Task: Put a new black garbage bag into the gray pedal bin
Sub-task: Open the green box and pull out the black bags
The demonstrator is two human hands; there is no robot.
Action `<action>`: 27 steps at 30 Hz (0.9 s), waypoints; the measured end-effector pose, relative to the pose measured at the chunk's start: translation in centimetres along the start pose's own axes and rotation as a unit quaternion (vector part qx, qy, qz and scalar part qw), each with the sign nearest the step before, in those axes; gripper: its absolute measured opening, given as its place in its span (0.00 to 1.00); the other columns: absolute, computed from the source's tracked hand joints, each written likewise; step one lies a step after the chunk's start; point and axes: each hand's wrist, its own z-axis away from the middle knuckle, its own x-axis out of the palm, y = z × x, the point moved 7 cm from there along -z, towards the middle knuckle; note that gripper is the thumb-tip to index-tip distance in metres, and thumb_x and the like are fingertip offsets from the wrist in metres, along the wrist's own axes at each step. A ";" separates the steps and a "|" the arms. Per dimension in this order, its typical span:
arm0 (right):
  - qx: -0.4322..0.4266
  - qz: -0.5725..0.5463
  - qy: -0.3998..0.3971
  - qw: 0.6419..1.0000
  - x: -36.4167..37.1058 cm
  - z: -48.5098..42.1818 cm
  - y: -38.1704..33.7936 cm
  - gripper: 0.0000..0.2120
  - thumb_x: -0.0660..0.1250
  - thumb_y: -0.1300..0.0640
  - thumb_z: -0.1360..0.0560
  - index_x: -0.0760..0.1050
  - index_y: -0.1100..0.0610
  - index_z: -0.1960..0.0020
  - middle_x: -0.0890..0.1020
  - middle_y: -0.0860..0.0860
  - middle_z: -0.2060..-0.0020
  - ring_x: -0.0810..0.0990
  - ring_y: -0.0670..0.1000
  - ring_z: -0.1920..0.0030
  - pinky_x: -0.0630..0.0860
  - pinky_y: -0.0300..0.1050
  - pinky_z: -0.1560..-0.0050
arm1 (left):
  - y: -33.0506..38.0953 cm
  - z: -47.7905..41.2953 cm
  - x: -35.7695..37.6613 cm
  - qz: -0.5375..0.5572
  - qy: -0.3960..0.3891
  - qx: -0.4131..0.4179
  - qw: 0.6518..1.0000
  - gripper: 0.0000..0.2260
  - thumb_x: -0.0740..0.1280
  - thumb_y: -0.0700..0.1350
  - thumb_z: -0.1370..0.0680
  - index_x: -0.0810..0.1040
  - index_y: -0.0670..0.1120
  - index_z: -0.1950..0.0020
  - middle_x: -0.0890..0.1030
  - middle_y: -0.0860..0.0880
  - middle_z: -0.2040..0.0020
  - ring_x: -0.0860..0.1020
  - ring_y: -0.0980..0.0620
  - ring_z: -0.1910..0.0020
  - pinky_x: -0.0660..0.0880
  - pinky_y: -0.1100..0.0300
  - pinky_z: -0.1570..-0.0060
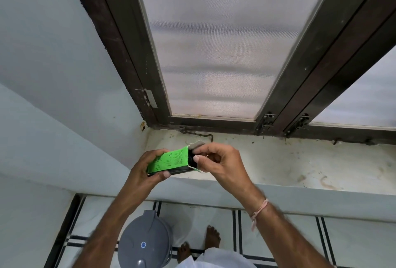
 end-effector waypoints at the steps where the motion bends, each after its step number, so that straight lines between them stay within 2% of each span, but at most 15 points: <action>1: 0.000 0.016 0.003 1.000 0.0 0.0 -0.1 0.05 0.76 0.62 0.25 0.87 0.59 0.49 0.88 0.48 0.59 0.86 0.48 0.62 0.84 0.42 0.59 | 0.0 0.0 0.1 0.004 -0.001 0.000 1.000 0.23 0.74 0.46 0.29 0.79 0.55 0.34 0.79 0.53 0.36 0.77 0.56 0.37 0.78 0.63 0.46; 4: 0.002 0.052 0.005 0.999 -0.1 0.0 -0.5 0.02 0.78 0.59 0.26 0.87 0.55 0.53 0.87 0.48 0.62 0.86 0.49 0.63 0.85 0.47 0.60 | 0.0 0.1 0.1 0.008 0.006 0.004 1.000 0.23 0.74 0.45 0.29 0.79 0.53 0.34 0.79 0.52 0.36 0.77 0.54 0.37 0.78 0.65 0.46; 7: 0.014 0.082 0.001 0.996 0.1 -0.1 -0.5 0.03 0.79 0.56 0.27 0.87 0.55 0.56 0.86 0.46 0.64 0.82 0.43 0.66 0.80 0.40 0.64 | 0.1 0.0 0.0 -0.006 0.004 0.013 1.000 0.23 0.75 0.45 0.29 0.79 0.53 0.33 0.79 0.52 0.36 0.77 0.54 0.36 0.78 0.62 0.45; 11: 0.054 0.119 -0.005 0.991 0.4 -0.2 -0.4 0.03 0.79 0.56 0.27 0.88 0.55 0.57 0.86 0.45 0.67 0.79 0.40 0.69 0.76 0.36 0.66 | 0.3 0.0 -0.1 -0.037 0.002 0.028 0.999 0.23 0.75 0.45 0.30 0.79 0.54 0.35 0.78 0.53 0.36 0.76 0.54 0.36 0.80 0.57 0.45; 14: 0.079 0.133 -0.007 0.988 0.6 -0.2 -0.3 0.03 0.76 0.61 0.27 0.87 0.57 0.59 0.82 0.37 0.72 0.78 0.36 0.71 0.72 0.29 0.69 | 0.5 0.2 0.2 -0.034 0.002 0.038 0.999 0.22 0.75 0.44 0.31 0.80 0.59 0.38 0.78 0.54 0.36 0.76 0.55 0.36 0.80 0.60 0.47; 16: 0.082 0.156 -0.005 0.984 0.8 -0.2 -0.5 0.04 0.75 0.61 0.27 0.85 0.56 0.61 0.81 0.38 0.74 0.77 0.36 0.72 0.71 0.29 0.70 | 0.6 0.3 0.4 -0.029 0.000 0.039 0.999 0.22 0.75 0.44 0.31 0.80 0.60 0.39 0.78 0.54 0.37 0.76 0.56 0.37 0.80 0.61 0.49; 19: 0.070 0.199 -0.018 0.977 1.3 -0.3 -0.9 0.05 0.74 0.57 0.26 0.84 0.55 0.60 0.82 0.43 0.69 0.76 0.41 0.70 0.73 0.34 0.70 | 0.4 0.3 0.3 -0.043 0.000 0.038 0.998 0.22 0.75 0.44 0.31 0.80 0.55 0.37 0.78 0.55 0.36 0.76 0.56 0.37 0.81 0.57 0.48; 23: 0.056 0.213 -0.029 0.975 1.6 0.0 -0.8 0.05 0.70 0.57 0.25 0.82 0.55 0.59 0.83 0.45 0.63 0.82 0.46 0.62 0.78 0.39 0.66 | 0.2 0.1 0.2 -0.042 0.000 0.035 0.998 0.23 0.76 0.45 0.31 0.80 0.56 0.37 0.78 0.56 0.36 0.76 0.56 0.37 0.81 0.53 0.47; 25: 0.059 0.203 -0.032 0.977 1.7 0.2 -0.7 0.05 0.69 0.58 0.24 0.81 0.56 0.59 0.82 0.43 0.63 0.82 0.45 0.61 0.80 0.41 0.64 | 0.1 0.1 0.2 -0.045 -0.002 0.034 0.998 0.23 0.76 0.45 0.31 0.80 0.56 0.36 0.78 0.55 0.36 0.76 0.56 0.36 0.81 0.53 0.46; 27: 0.067 0.186 -0.031 0.980 1.3 0.2 -0.4 0.05 0.68 0.60 0.24 0.80 0.57 0.58 0.79 0.40 0.62 0.79 0.41 0.62 0.77 0.37 0.65 | -0.2 0.1 -0.1 -0.047 0.000 0.028 0.998 0.23 0.75 0.45 0.31 0.80 0.56 0.36 0.78 0.54 0.36 0.76 0.55 0.36 0.80 0.53 0.45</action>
